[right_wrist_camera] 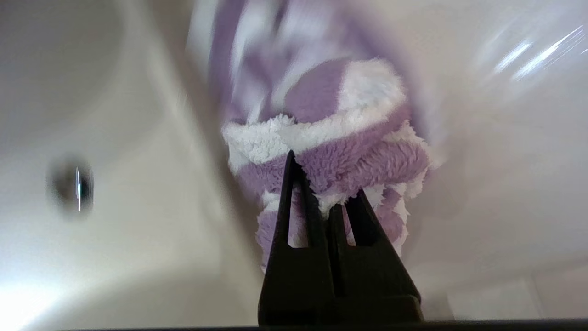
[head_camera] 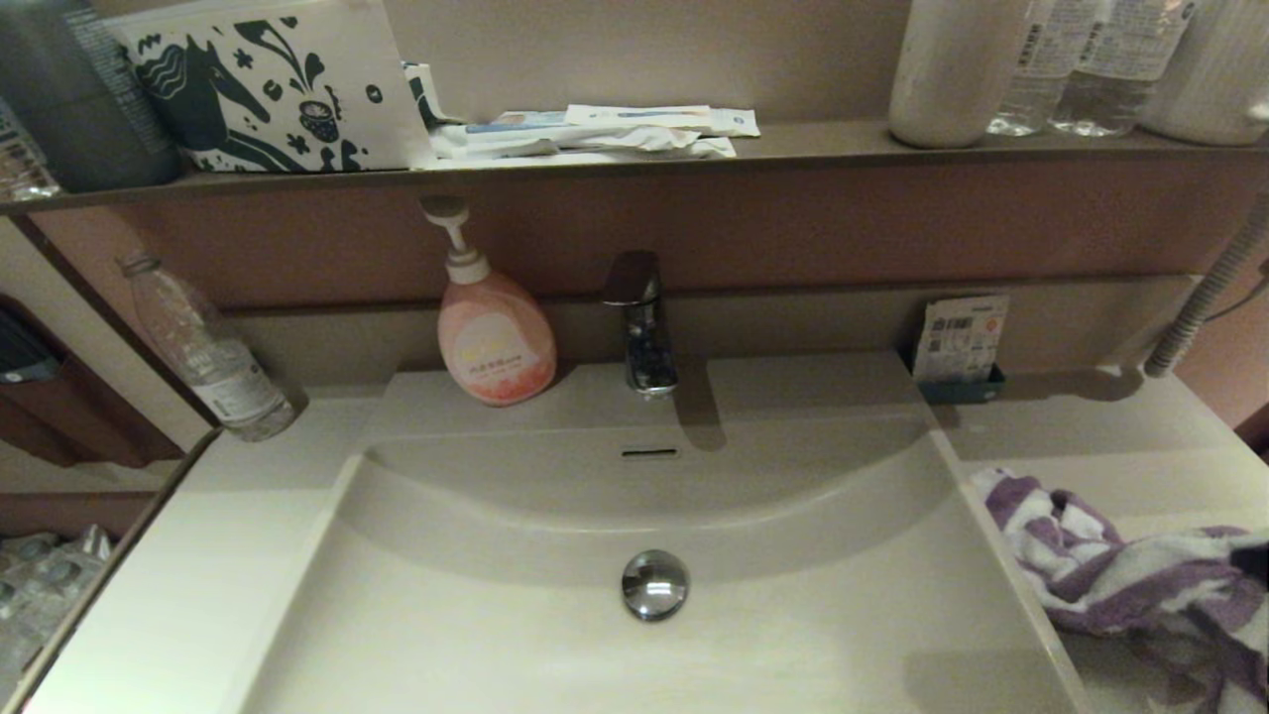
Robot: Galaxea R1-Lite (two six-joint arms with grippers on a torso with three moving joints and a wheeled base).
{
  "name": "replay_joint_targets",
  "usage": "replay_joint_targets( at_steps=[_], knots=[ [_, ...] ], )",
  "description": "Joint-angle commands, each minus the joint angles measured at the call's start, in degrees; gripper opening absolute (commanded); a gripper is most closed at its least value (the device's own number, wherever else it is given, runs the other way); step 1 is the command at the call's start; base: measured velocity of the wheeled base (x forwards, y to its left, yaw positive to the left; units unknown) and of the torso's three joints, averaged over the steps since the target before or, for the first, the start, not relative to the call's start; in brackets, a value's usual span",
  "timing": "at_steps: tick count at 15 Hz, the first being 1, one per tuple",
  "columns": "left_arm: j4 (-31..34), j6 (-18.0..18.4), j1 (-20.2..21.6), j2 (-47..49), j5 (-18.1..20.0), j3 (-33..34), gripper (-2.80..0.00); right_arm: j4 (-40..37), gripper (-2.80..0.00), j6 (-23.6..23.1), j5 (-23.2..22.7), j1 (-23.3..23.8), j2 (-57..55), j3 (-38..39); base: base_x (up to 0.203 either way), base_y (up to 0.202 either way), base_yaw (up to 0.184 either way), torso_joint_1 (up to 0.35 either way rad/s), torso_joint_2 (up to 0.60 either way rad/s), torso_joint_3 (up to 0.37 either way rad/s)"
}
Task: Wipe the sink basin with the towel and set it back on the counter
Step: Wipe the sink
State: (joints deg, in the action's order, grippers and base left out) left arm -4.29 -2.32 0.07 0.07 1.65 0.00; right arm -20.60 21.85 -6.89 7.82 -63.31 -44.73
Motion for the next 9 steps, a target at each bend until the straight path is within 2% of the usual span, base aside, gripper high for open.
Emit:
replay_joint_targets(
  at_steps=[1, 3, 5, 8, 9],
  knots=[
    [-0.1, -0.1, 0.0, 0.0, 0.0, 0.0, -2.80, 0.9, -2.80, -0.4, 0.2, 5.2, -3.5, -3.9, 0.000, 0.000, 0.000, 0.000, 0.00, 0.000],
    [0.0, -0.1, 0.0, 0.0, 0.0, 0.0, -2.80, 3.6, -2.80, -2.1, 3.0, 8.9, -7.5, -8.5, 0.000, 0.000, 0.000, 0.000, 0.00, 0.000],
    [0.0, -0.1, 0.0, 0.0, 0.0, 0.0, -2.80, 4.2, -2.80, -2.7, 8.3, 9.3, -10.6, -12.5, 0.000, 0.000, 0.000, 0.000, 0.00, 0.000],
    [0.0, -0.1, 0.0, 0.0, 0.0, 0.0, -2.80, 3.6, -2.80, -3.4, 10.4, 7.5, -13.9, -14.9, 0.000, 0.000, 0.000, 0.000, 0.00, 0.000],
    [0.0, -0.1, 0.0, 0.0, 0.0, 0.0, -2.80, 3.1, -2.80, -3.5, 13.5, 5.3, -15.4, -14.0, 0.000, 0.000, 0.000, 0.000, 0.00, 0.000]
  ],
)
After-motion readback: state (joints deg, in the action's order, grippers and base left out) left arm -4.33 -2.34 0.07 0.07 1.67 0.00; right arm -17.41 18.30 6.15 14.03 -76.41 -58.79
